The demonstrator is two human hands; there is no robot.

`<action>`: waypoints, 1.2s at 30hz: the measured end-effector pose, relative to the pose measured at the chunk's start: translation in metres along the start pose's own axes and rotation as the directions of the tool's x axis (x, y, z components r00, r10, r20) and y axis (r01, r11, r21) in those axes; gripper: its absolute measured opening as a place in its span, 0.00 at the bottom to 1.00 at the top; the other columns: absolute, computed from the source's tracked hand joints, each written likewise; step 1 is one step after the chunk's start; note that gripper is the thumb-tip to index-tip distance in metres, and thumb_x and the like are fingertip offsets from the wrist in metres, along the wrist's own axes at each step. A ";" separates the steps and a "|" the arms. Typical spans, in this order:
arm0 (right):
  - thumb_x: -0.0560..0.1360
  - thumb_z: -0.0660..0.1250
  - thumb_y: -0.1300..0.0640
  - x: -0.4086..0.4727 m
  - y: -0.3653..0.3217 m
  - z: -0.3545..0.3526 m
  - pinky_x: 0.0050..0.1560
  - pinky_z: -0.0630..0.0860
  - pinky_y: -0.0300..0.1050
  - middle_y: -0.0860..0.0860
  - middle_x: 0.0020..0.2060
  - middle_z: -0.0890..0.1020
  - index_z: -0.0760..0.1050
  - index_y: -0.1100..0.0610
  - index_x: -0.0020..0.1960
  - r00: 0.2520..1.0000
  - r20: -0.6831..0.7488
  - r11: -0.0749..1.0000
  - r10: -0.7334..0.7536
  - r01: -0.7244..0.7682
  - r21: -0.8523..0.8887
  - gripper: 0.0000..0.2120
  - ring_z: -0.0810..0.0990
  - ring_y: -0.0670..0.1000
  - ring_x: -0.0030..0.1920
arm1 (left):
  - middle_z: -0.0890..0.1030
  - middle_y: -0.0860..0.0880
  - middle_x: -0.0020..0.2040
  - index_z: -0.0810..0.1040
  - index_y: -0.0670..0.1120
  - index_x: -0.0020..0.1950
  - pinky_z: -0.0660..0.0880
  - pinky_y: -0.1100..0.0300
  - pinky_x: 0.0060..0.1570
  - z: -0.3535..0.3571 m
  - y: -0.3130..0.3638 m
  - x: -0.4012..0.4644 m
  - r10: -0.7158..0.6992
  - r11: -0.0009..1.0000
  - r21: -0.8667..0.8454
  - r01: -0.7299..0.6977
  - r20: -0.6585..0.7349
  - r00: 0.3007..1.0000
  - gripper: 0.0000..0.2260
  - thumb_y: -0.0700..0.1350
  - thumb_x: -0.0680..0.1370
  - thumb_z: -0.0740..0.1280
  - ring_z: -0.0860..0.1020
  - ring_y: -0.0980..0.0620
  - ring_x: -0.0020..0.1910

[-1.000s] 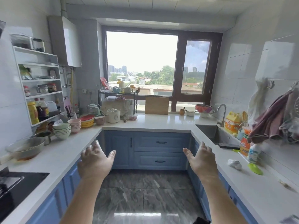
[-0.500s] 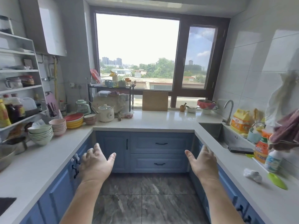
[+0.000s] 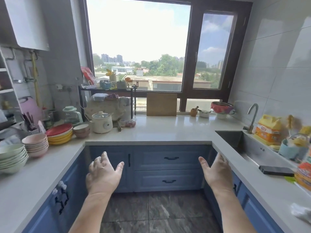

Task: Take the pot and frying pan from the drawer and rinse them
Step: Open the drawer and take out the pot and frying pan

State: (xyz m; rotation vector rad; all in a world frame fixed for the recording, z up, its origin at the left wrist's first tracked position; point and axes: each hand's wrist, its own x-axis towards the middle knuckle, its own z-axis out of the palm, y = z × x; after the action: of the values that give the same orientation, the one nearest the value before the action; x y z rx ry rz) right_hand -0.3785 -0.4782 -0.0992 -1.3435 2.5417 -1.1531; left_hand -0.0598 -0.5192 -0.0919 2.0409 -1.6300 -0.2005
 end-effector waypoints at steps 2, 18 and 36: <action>0.75 0.68 0.42 0.028 -0.003 0.022 0.65 0.70 0.56 0.64 0.68 0.71 0.60 0.66 0.74 1.000 0.004 1.000 0.004 -0.004 0.003 0.39 0.68 0.64 0.69 | 0.63 0.44 0.76 0.54 0.45 0.79 0.65 0.49 0.69 0.016 0.009 0.027 -0.004 1.000 0.003 0.004 0.002 1.000 0.36 0.63 0.78 0.60 0.61 0.45 0.75; 0.76 0.66 0.42 0.322 -0.035 0.159 0.61 0.72 0.57 0.65 0.64 0.73 0.62 0.67 0.72 0.997 0.053 0.998 -0.056 0.055 0.008 0.36 0.72 0.64 0.63 | 0.62 0.44 0.77 0.53 0.45 0.80 0.63 0.47 0.70 0.142 0.143 0.282 -0.068 0.998 0.007 0.068 0.006 0.998 0.35 0.61 0.79 0.59 0.59 0.44 0.75; 0.78 0.63 0.41 0.456 0.026 0.367 0.58 0.73 0.56 0.62 0.67 0.69 0.61 0.64 0.72 0.965 0.199 0.984 0.170 -0.154 -0.094 0.34 0.69 0.62 0.66 | 0.68 0.42 0.71 0.59 0.42 0.76 0.67 0.45 0.65 0.349 0.173 0.444 -0.093 0.994 0.075 0.082 0.156 0.983 0.32 0.59 0.79 0.61 0.64 0.42 0.71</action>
State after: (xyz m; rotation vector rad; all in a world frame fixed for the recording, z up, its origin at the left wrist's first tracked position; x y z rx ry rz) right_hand -0.5490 -1.0180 -0.2502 -1.1733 2.5131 -0.8478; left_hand -0.2387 -1.0678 -0.2192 2.2002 -1.6625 -0.3520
